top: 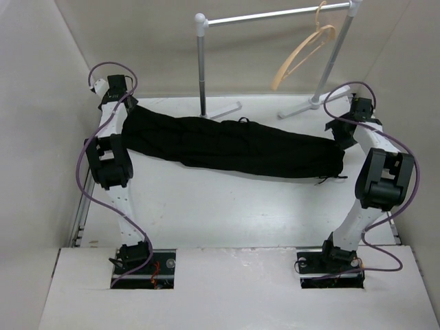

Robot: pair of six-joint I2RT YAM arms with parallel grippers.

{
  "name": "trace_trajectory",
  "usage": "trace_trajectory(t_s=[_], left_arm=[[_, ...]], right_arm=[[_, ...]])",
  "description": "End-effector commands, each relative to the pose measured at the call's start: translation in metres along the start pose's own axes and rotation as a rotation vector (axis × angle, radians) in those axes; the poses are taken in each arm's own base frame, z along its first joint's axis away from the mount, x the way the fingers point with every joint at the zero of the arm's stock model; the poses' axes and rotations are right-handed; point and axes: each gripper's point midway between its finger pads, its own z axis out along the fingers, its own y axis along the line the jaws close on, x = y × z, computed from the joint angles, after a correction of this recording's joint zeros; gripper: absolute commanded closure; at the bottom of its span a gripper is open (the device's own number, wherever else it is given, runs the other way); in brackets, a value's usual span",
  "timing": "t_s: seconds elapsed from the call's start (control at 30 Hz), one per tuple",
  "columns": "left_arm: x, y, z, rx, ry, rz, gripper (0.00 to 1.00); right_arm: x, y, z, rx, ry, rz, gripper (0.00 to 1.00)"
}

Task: Place the trousers on the hanger
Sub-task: Fold the trousers at the center of the board.

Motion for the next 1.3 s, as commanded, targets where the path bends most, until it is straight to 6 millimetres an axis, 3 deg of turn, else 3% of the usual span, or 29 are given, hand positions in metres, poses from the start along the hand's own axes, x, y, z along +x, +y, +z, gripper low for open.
trace_trajectory(t_s=[0.0,0.07,0.1,0.2,0.27,0.37,0.47,0.57,0.7,0.83,0.9,1.0,1.13,1.27], left_arm=[[-0.059,0.007,-0.056,0.052,-0.139,-0.081,0.38],[-0.054,0.028,-0.066,0.044,-0.14,-0.132,0.38],[-0.046,0.037,-0.068,0.047,-0.132,-0.163,0.4],[-0.012,0.042,-0.061,0.101,-0.033,-0.199,0.55],[0.009,0.04,-0.051,0.129,0.042,-0.205,0.57],[0.025,0.027,-0.034,0.187,0.104,-0.208,0.5],[0.03,0.015,-0.018,0.221,0.125,-0.214,0.46],[0.037,0.009,-0.002,0.225,0.151,-0.221,0.46],[0.05,0.011,0.016,0.191,0.179,-0.263,0.51],[0.048,0.008,0.025,0.189,0.172,-0.283,0.69],[0.042,0.005,0.022,0.189,0.16,-0.298,0.8],[0.022,-0.002,0.006,0.21,0.116,-0.307,0.82],[-0.006,-0.005,-0.023,0.216,0.063,-0.295,0.83],[-0.021,0.006,-0.05,0.17,0.033,-0.22,0.89]], right_arm=[[-0.026,0.034,-0.049,-0.121,-0.147,-0.055,0.25],[-0.019,0.034,-0.068,-0.141,-0.183,-0.102,0.28],[-0.012,0.032,-0.075,-0.148,-0.193,-0.121,0.36],[0.017,0.021,-0.087,-0.175,-0.186,-0.156,0.81],[0.041,0.016,-0.091,-0.202,-0.149,-0.187,0.88],[0.079,0.012,-0.099,-0.262,-0.074,-0.261,0.83],[0.112,0.007,-0.11,-0.309,-0.014,-0.327,0.68],[0.139,0.001,-0.117,-0.343,0.043,-0.381,0.59],[0.162,-0.011,-0.12,-0.347,0.088,-0.404,0.58],[0.174,-0.014,-0.121,-0.347,0.108,-0.415,0.58],[0.177,-0.014,-0.121,-0.348,0.114,-0.419,0.58],[0.179,-0.016,-0.116,-0.332,0.117,-0.422,0.55],[0.183,-0.018,-0.106,-0.317,0.132,-0.434,0.4],[0.185,-0.013,-0.105,-0.333,0.14,-0.449,0.33]])
